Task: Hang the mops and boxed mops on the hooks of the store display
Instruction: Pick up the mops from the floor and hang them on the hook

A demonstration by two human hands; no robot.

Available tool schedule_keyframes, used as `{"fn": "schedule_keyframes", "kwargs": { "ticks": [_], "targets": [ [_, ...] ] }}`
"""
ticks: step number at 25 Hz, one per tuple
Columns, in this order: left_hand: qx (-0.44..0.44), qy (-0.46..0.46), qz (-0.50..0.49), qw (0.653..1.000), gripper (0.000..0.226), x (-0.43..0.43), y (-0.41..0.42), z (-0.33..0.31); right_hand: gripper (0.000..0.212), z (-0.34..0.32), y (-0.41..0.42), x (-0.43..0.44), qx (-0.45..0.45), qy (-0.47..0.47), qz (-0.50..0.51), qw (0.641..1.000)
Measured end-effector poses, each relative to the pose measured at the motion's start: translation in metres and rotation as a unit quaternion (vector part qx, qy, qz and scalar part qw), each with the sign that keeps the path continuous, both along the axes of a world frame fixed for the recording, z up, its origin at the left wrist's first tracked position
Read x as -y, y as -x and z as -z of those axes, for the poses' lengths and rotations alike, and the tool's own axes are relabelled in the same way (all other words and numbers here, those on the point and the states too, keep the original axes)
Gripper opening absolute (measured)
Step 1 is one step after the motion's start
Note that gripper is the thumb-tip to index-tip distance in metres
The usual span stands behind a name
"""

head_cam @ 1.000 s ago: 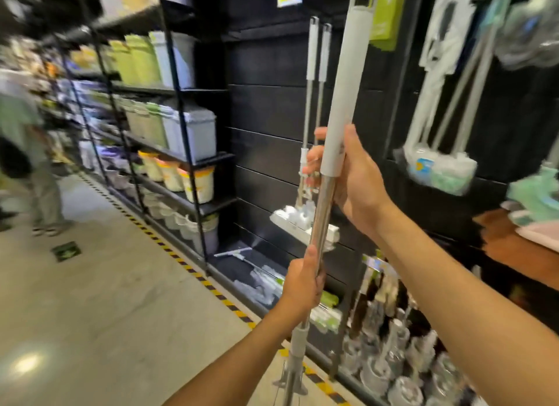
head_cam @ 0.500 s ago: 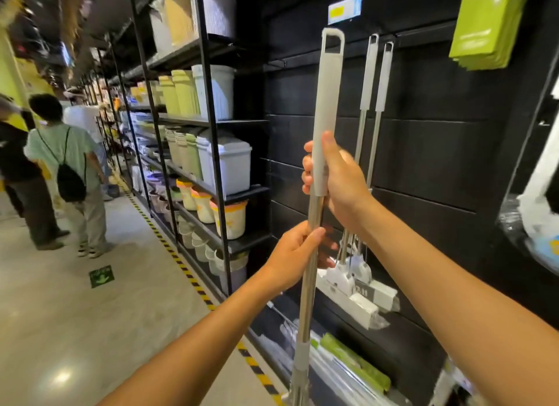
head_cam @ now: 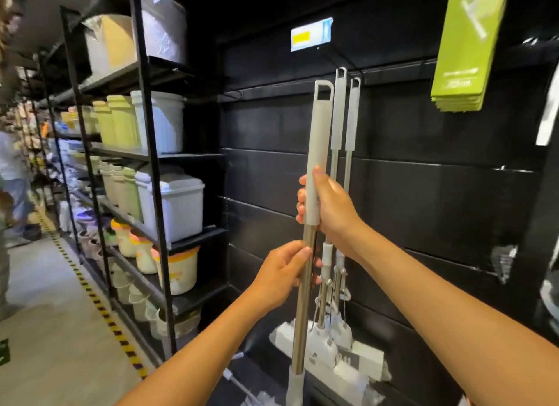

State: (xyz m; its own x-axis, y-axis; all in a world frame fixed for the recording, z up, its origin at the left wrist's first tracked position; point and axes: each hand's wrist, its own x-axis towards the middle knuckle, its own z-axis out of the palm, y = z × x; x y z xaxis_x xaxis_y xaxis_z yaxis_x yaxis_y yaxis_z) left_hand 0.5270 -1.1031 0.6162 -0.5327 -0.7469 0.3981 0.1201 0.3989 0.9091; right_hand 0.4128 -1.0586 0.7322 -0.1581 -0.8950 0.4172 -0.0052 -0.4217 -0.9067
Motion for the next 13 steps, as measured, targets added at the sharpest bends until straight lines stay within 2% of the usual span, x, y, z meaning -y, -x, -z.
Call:
{"fn": "schedule_keyframes", "kwargs": {
  "ticks": [7, 13],
  "targets": [
    [0.003, 0.000, 0.107, 0.994, 0.023, 0.103, 0.041, -0.032, 0.040, -0.031, 0.032, 0.086, -0.032, -0.003, 0.089, 0.996],
    [0.015, 0.036, 0.182, 0.983, 0.022, 0.170, 0.063, -0.060, 0.043, -0.053, 0.050, 0.139, -0.036, -0.001, 0.164, 0.986]
  ]
}}
